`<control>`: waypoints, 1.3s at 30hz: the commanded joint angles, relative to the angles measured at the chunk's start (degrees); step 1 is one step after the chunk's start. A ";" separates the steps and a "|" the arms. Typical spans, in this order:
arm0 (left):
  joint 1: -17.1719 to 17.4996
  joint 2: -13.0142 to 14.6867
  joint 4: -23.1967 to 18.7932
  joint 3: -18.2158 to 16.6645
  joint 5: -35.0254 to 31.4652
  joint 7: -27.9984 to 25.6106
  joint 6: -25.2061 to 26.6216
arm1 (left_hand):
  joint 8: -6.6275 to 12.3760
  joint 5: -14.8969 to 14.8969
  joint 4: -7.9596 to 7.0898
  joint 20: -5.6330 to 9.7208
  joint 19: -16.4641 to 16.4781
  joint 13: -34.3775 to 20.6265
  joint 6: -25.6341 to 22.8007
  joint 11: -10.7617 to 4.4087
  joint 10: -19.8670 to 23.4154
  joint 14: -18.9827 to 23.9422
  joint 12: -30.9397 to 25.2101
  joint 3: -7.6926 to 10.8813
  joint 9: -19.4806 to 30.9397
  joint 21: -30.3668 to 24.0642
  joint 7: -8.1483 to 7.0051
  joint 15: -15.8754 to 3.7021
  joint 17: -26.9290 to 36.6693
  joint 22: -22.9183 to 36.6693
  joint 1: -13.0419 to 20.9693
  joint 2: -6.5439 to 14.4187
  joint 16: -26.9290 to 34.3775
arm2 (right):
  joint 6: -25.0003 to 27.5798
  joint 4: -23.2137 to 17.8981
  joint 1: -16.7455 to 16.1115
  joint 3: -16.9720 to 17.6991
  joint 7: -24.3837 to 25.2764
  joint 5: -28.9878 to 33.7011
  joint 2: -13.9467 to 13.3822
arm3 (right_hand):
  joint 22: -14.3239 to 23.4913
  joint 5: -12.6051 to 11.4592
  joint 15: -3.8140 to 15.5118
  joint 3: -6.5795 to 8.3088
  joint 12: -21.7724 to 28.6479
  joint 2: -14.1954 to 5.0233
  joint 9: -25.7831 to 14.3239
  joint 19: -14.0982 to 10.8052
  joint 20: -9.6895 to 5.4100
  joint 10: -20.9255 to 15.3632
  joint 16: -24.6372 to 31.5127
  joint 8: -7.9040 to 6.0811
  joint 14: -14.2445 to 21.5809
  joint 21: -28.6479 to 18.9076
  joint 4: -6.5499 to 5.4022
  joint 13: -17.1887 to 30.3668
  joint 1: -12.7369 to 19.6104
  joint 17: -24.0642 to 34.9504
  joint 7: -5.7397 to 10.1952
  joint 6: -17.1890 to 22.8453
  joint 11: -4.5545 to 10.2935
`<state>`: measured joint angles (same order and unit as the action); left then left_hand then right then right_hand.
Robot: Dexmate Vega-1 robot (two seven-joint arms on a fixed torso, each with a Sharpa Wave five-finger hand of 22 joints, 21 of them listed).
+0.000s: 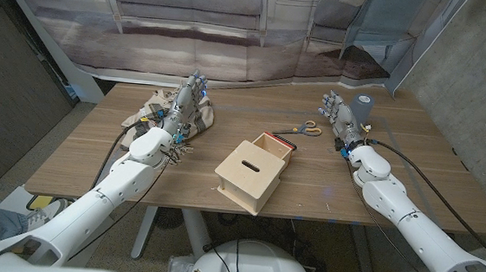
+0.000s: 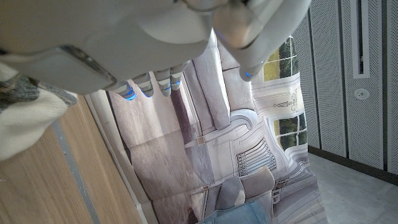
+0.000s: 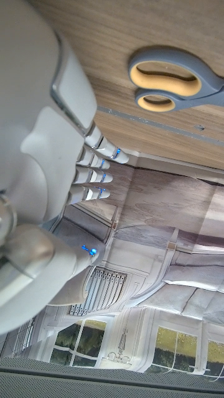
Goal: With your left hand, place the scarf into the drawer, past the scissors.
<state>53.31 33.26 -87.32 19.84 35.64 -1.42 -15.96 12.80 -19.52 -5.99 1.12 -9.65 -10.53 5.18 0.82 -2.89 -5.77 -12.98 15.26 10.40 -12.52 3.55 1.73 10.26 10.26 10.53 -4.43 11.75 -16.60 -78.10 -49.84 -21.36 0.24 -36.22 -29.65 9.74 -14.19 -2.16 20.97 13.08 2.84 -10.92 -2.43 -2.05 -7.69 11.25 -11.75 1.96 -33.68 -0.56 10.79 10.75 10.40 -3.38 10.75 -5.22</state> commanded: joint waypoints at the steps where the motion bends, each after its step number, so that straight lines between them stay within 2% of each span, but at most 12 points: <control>1: 1.68 1.21 -2.88 -0.60 -0.90 -0.62 -0.79 | 0.10 -0.38 0.24 -0.28 -0.91 -0.13 -0.44 0.06 0.31 0.31 -0.47 0.14 0.20 -0.17 0.04 -0.14 0.17 0.20 0.68 0.11 0.14 | -0.11 -1.16 -0.64 0.21 0.23 -0.08 -0.27 | 0.11 -0.20 0.14 0.14 0.43 0.00 -0.20 -0.74 -0.24 -0.54 0.44 -0.04 0.83 0.17 0.48 0.15 -0.02 0.20 0.22 0.33 0.12; 17: 4.11 1.97 -5.05 -1.55 -1.32 -0.81 -2.76 | 0.12 -0.43 0.38 -0.45 -0.74 -0.13 -1.21 0.05 1.03 1.01 -0.48 0.04 0.20 -0.08 -0.12 -0.25 0.17 0.20 1.04 0.27 0.15 | 0.10 -1.86 -1.23 0.29 0.59 -0.04 -0.55 | 0.12 -0.15 0.16 0.16 0.53 -0.26 -0.18 -1.09 -0.14 -1.03 0.41 -0.05 1.18 0.56 0.60 0.14 0.07 0.19 0.37 0.61 0.18; 24: 4.43 1.40 -4.59 -1.36 -1.78 -1.20 -3.40 | 0.06 -0.44 0.44 -0.57 -0.60 -0.13 -1.40 -0.02 1.25 1.13 -0.44 -0.02 0.20 -0.06 -0.21 -0.29 0.18 0.20 1.19 0.33 0.07 | 0.14 -1.95 -1.26 0.35 0.18 -0.01 -0.97 | 0.13 -0.13 0.16 0.17 0.53 -0.36 -0.18 -1.21 -0.10 -1.13 0.40 -0.03 1.31 0.72 0.64 0.13 0.11 0.19 0.42 0.67 0.16; 29: 4.82 1.94 -5.18 -1.37 -2.01 -0.70 -3.65 | 0.02 -0.45 0.47 -0.60 -0.53 -0.13 -1.54 0.01 1.34 1.23 -0.38 -0.07 0.21 -0.04 -0.23 -0.23 0.18 0.20 1.28 0.38 0.02 | 0.13 -1.88 -1.26 0.49 0.01 -0.26 -1.00 | 0.13 -0.11 0.21 0.18 0.54 -0.46 -0.18 -1.29 -0.03 -1.24 0.37 -0.03 1.36 0.86 0.68 0.13 0.15 0.18 0.39 0.74 0.24; 39: 6.70 3.37 -7.58 -2.71 -4.63 -3.47 -4.06 | -0.01 -0.46 0.53 -0.72 -0.39 -0.14 -1.86 -0.04 1.68 1.50 -0.35 -0.16 0.21 0.00 -0.36 -0.40 0.18 0.20 1.45 0.43 -0.02 | 0.15 -1.59 -0.94 0.37 -0.31 -0.12 -1.08 | 0.14 -0.07 0.08 0.16 0.52 -0.54 -0.18 -1.42 -0.02 -1.32 0.34 -0.01 1.47 1.08 0.74 0.13 0.17 0.19 0.41 0.83 0.26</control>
<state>58.32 35.40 -92.96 18.15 33.26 -2.75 -19.68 12.80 -19.74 -5.75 0.81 -9.97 -10.52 3.55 0.91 -1.37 -4.39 -12.98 15.01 10.54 -12.52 3.38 1.48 10.26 10.25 11.28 -4.14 11.75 -16.59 -79.90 -51.02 -20.95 0.30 -36.43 -30.52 9.73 -14.19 -1.95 20.95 13.52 2.85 -10.93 -3.27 -2.26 -8.50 11.46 -11.75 2.78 -32.65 -0.09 10.78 10.75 10.40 -3.06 11.06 -5.01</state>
